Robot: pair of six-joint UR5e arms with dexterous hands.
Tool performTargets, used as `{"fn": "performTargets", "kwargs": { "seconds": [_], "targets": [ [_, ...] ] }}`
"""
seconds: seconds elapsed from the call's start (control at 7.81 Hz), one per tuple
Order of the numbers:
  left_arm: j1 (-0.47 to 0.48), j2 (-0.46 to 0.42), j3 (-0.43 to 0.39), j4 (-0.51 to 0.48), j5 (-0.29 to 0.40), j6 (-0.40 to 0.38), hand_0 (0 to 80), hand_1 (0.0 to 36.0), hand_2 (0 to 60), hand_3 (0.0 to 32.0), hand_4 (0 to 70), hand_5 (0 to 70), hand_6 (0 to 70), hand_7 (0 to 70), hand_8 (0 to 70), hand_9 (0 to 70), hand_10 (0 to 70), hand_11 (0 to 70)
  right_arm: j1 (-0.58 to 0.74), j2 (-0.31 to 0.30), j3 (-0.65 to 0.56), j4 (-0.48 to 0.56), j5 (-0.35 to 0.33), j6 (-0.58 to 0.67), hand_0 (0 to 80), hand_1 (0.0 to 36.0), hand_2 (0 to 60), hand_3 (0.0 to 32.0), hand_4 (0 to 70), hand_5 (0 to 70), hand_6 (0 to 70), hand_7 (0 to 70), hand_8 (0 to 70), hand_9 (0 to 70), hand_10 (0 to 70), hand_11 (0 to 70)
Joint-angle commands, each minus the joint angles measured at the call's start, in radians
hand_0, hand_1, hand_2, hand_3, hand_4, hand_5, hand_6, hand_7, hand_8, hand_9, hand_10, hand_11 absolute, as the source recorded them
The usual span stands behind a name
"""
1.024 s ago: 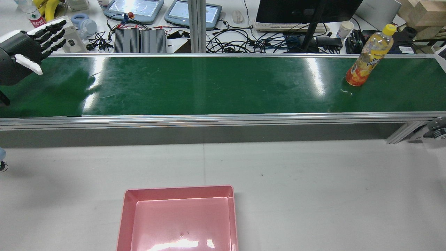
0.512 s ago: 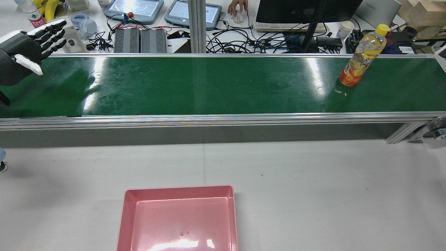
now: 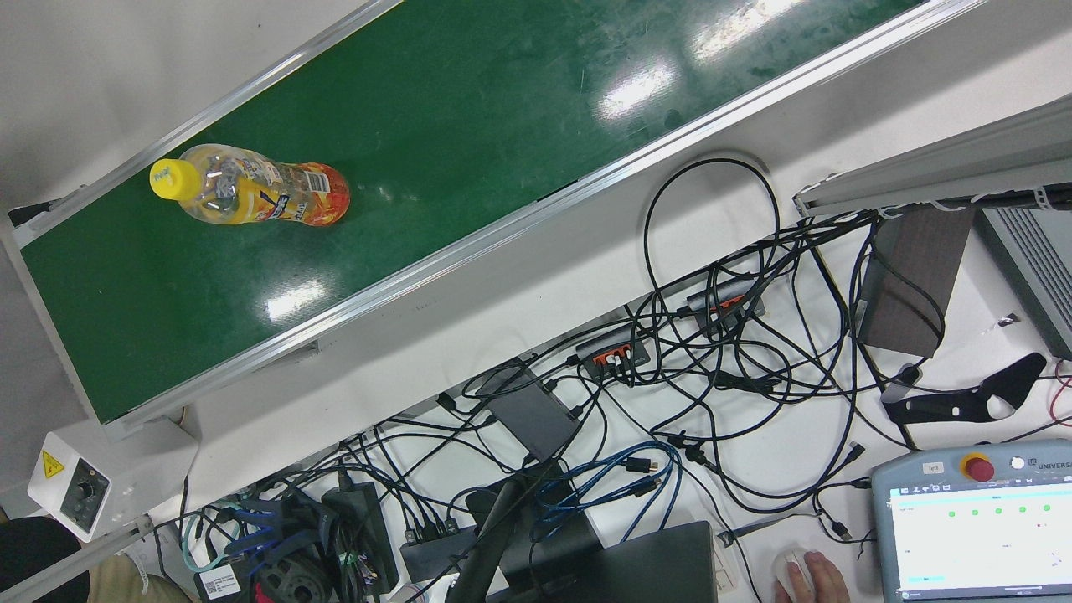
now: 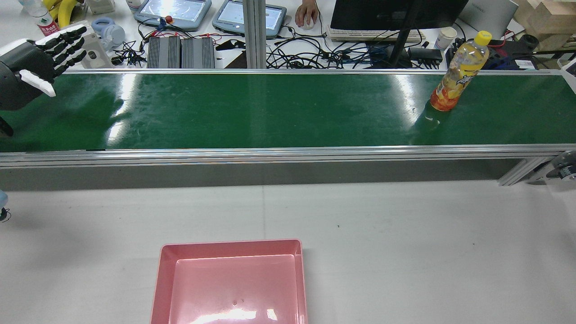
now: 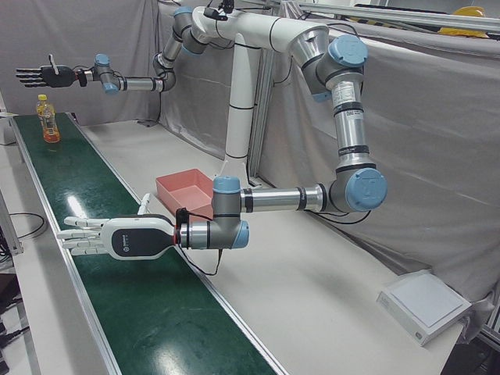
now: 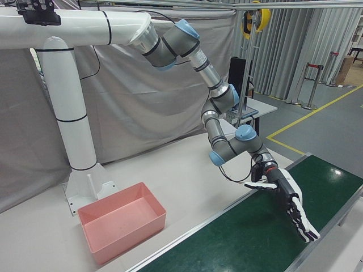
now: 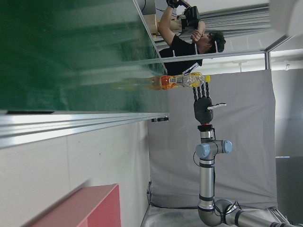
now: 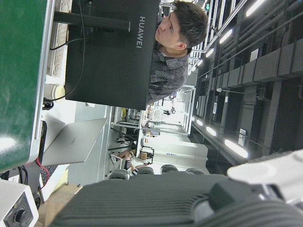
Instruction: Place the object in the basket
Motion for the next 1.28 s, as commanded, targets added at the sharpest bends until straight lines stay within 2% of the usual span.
{"fn": "performTargets", "kwargs": {
  "seconds": [0.0, 0.13, 1.15],
  "targets": [
    [-0.005, -0.002, -0.010, 0.000, 0.000, -0.002, 60.3, 4.7, 0.0, 0.0, 9.9, 9.6, 0.0, 0.0, 0.0, 0.0, 1.8, 4.3, 0.000, 0.000, -0.001, 0.000, 0.000, 0.000, 0.0, 0.0, 0.0, 0.0, 0.0, 0.0, 0.0, 0.0, 0.0, 0.0, 0.0, 0.0],
    [-0.002, -0.005, -0.030, 0.000, 0.000, -0.003, 60.5, 4.9, 0.0, 0.0, 10.0, 9.7, 0.0, 0.0, 0.0, 0.0, 1.6, 4.1, 0.000, 0.001, -0.003, 0.000, 0.000, 0.000, 0.0, 0.0, 0.0, 0.0, 0.0, 0.0, 0.0, 0.0, 0.0, 0.0, 0.0, 0.0],
    [0.012, -0.005, -0.022, 0.012, 0.000, 0.002, 60.4, 4.8, 0.0, 0.0, 10.1, 10.3, 0.0, 0.0, 0.0, 0.0, 1.6, 4.1, 0.000, 0.001, -0.001, 0.000, 0.000, 0.000, 0.0, 0.0, 0.0, 0.0, 0.0, 0.0, 0.0, 0.0, 0.0, 0.0, 0.0, 0.0]
  ]
}}
